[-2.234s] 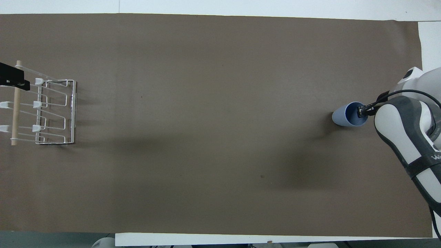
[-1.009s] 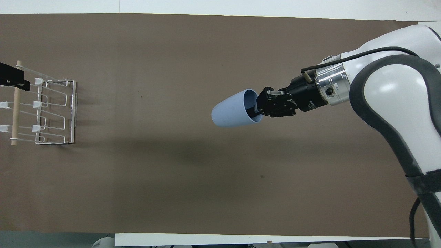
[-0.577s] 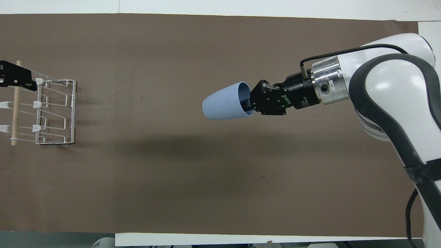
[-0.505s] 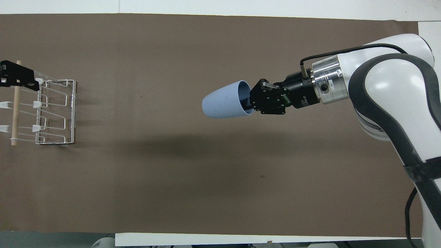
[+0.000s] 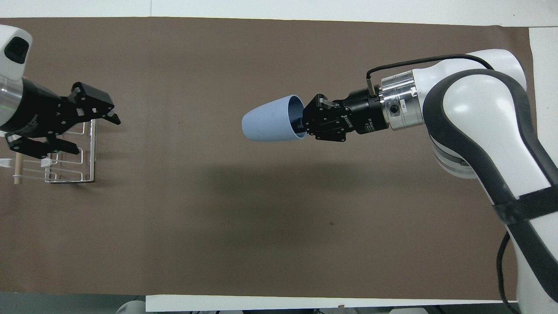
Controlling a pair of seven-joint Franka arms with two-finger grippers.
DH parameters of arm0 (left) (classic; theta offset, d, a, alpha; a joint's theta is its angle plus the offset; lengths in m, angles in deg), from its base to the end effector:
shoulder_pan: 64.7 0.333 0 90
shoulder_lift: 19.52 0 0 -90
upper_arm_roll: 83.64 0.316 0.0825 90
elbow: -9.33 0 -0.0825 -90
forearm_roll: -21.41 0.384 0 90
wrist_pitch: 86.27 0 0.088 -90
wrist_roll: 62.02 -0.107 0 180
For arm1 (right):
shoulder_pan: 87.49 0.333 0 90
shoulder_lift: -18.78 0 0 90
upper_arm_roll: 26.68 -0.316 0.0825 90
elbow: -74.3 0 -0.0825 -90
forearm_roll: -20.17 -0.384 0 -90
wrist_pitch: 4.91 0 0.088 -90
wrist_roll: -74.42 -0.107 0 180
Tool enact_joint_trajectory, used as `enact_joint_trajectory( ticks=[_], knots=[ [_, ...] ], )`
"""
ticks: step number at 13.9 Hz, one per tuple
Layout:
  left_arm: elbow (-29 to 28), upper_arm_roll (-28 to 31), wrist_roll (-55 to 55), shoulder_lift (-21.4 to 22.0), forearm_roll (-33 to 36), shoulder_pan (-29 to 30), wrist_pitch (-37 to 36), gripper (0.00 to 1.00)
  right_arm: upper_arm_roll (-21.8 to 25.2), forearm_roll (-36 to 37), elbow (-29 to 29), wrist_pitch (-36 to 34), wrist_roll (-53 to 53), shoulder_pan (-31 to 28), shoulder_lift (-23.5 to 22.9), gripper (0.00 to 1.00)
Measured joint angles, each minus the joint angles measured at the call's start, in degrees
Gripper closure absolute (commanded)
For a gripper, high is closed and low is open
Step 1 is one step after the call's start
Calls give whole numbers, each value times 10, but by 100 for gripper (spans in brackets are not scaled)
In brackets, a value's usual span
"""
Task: Hang cup on cup holder
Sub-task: 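Hold the cup with the right gripper while the left gripper reaches it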
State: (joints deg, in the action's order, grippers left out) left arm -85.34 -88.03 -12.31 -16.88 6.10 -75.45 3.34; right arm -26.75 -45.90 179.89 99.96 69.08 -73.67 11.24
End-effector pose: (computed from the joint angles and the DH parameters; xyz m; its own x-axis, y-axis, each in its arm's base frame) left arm 0.5118 -0.1689 0.6143 0.8088 0.5430 -0.2259 0.5782 -0.8044 0.1363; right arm 0.5641 0.2156 0.4861 0.9313 -0.0491 -0.3610 -0.3394 -0.4773 -0.8106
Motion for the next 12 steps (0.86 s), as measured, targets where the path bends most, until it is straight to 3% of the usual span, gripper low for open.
enact_joint_trajectory(
  ticks=[6,12],
  knots=[
    [-44,-1,373,3,-140,-70,177,0,0,0,6,1,-2,4,0,100],
    [-63,-2,563,-8,-199,-117,277,1,0,0,9,1,-20,9,0,100]
  ],
)
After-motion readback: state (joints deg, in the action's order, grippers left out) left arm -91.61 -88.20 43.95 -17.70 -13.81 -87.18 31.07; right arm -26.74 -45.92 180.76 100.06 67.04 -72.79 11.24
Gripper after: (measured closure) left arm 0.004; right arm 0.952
